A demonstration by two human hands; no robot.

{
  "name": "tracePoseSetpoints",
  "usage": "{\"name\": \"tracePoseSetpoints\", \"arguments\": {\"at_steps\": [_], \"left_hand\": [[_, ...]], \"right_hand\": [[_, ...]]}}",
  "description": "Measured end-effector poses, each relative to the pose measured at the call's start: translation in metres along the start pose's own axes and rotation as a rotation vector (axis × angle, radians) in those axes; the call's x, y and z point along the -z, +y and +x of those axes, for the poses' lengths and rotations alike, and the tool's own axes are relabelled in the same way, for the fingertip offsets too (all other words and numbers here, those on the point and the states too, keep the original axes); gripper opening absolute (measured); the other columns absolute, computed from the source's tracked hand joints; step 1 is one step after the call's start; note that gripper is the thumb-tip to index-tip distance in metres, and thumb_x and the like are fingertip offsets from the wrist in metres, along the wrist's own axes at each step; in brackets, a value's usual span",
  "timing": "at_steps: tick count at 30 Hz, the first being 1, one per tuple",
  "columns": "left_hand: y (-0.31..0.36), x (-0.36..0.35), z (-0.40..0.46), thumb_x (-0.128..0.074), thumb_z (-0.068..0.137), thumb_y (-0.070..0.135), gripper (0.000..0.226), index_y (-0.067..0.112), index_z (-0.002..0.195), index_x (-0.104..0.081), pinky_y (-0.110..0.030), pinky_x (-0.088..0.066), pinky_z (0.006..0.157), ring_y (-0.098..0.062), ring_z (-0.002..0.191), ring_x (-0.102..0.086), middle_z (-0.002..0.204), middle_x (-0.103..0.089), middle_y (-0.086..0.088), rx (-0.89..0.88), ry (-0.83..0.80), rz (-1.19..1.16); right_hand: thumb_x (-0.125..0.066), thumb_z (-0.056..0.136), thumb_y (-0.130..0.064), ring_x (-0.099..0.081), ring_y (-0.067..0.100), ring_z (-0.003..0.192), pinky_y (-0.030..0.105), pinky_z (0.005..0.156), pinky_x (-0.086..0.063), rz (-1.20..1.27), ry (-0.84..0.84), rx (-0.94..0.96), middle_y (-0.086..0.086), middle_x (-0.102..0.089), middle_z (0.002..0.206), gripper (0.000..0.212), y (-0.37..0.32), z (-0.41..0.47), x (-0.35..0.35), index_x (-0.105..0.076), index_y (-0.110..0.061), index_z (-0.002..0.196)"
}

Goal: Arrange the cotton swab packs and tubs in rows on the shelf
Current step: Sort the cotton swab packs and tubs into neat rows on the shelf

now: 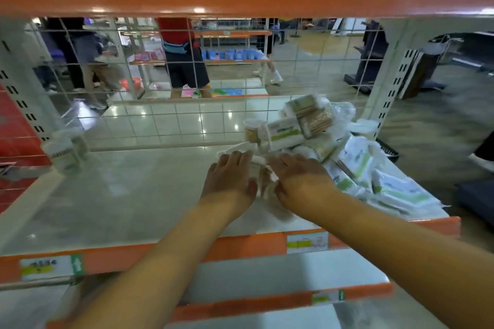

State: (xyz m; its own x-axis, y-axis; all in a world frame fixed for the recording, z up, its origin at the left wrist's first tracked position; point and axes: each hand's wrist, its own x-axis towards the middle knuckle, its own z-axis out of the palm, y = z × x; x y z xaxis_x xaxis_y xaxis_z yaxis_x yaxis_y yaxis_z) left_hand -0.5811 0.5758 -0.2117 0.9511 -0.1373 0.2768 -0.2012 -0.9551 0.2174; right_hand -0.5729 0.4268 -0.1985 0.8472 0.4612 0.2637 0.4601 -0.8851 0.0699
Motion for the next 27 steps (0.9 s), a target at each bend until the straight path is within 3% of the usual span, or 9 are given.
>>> {"name": "tracePoseSetpoints", "arguments": {"at_steps": [4, 9, 12, 15, 16, 18, 22, 25, 27], "left_hand": [[0.016, -0.004, 0.007, -0.043, 0.092, 0.030, 0.049, 0.019, 0.138, -0.032, -0.035, -0.026, 0.104, -0.022, 0.128, -0.032, 0.138, -0.040, -0.001, -0.024, 0.036, -0.018], [0.019, -0.019, 0.015, -0.042, 0.093, 0.027, 0.047, 0.018, 0.138, -0.031, -0.032, -0.027, 0.101, -0.024, 0.129, -0.032, 0.139, -0.039, -0.003, -0.076, 0.004, 0.053], [0.019, -0.026, 0.019, -0.042, 0.093, 0.025, 0.050, 0.020, 0.140, -0.029, -0.033, -0.029, 0.100, -0.024, 0.129, -0.032, 0.140, -0.038, -0.002, -0.072, -0.014, 0.049], [0.020, -0.030, 0.020, -0.042, 0.092, 0.020, 0.051, 0.018, 0.141, -0.028, -0.032, -0.029, 0.099, -0.024, 0.128, -0.031, 0.139, -0.037, -0.002, -0.083, -0.029, 0.062], [0.020, -0.032, 0.020, -0.043, 0.091, 0.019, 0.051, 0.017, 0.140, -0.029, -0.032, -0.029, 0.099, -0.024, 0.127, -0.031, 0.138, -0.038, -0.002, -0.094, -0.038, 0.069], [0.018, -0.034, 0.021, -0.044, 0.089, 0.016, 0.051, 0.014, 0.138, -0.032, -0.032, -0.029, 0.099, -0.024, 0.126, -0.033, 0.136, -0.040, -0.003, -0.119, -0.051, 0.076], [0.016, -0.039, 0.023, -0.050, 0.084, 0.011, 0.051, 0.011, 0.134, -0.041, -0.034, -0.031, 0.099, -0.025, 0.124, -0.037, 0.132, -0.046, -0.005, -0.153, -0.023, 0.051], [0.014, -0.043, 0.023, -0.056, 0.075, 0.003, 0.047, 0.004, 0.122, -0.054, -0.041, -0.040, 0.092, -0.033, 0.113, -0.049, 0.119, -0.057, -0.011, -0.188, 0.016, -0.019], [0.010, -0.047, 0.023, -0.058, 0.070, 0.001, 0.046, 0.002, 0.117, -0.058, -0.046, -0.046, 0.089, -0.035, 0.107, -0.054, 0.114, -0.060, -0.013, -0.203, 0.015, -0.076]], "right_hand": [[-0.085, 0.038, -0.024, -0.063, 0.029, 0.059, 0.031, 0.045, -0.048, -0.066, 0.001, 0.000, 0.010, -0.067, 0.075, 0.057, 0.022, -0.008, -0.002, -0.071, -0.007, 0.090], [-0.088, 0.032, -0.031, -0.064, 0.026, 0.062, 0.034, 0.050, -0.051, -0.050, -0.017, 0.023, 0.007, -0.069, 0.080, 0.071, 0.039, -0.014, -0.008, -0.071, -0.011, 0.098], [-0.084, 0.055, -0.031, -0.063, 0.032, 0.081, 0.040, 0.069, -0.050, -0.034, -0.088, 0.022, 0.011, -0.068, 0.096, 0.063, 0.041, -0.013, -0.013, -0.066, -0.006, 0.110], [-0.089, 0.049, -0.029, -0.063, 0.033, 0.076, 0.041, 0.063, -0.052, -0.040, -0.057, 0.022, 0.013, -0.068, 0.091, 0.053, 0.038, -0.008, -0.015, -0.068, -0.004, 0.092], [-0.084, 0.060, -0.030, -0.061, 0.034, 0.088, 0.043, 0.072, -0.050, -0.038, -0.094, 0.028, 0.013, -0.066, 0.100, 0.050, 0.035, -0.006, -0.016, -0.066, -0.004, 0.099], [-0.058, 0.087, -0.032, -0.046, 0.027, 0.118, 0.036, 0.094, -0.036, -0.034, -0.091, 0.033, 0.009, -0.053, 0.126, 0.042, 0.032, -0.003, -0.023, -0.051, -0.010, 0.123], [-0.043, 0.095, -0.033, -0.037, 0.023, 0.127, 0.032, 0.098, -0.029, 0.027, -0.064, -0.006, 0.003, -0.043, 0.137, 0.042, 0.029, 0.003, -0.036, -0.040, -0.015, 0.133], [-0.048, 0.094, -0.032, -0.041, 0.023, 0.124, 0.032, 0.099, -0.029, 0.021, -0.040, -0.047, 0.004, -0.050, 0.131, 0.043, 0.024, 0.008, -0.043, -0.044, -0.013, 0.132], [-0.074, 0.073, -0.030, -0.061, 0.024, 0.101, 0.030, 0.085, -0.044, 0.025, 0.090, -0.036, 0.005, -0.067, 0.102, 0.042, 0.021, 0.009, -0.045, -0.064, -0.011, 0.109]]}}
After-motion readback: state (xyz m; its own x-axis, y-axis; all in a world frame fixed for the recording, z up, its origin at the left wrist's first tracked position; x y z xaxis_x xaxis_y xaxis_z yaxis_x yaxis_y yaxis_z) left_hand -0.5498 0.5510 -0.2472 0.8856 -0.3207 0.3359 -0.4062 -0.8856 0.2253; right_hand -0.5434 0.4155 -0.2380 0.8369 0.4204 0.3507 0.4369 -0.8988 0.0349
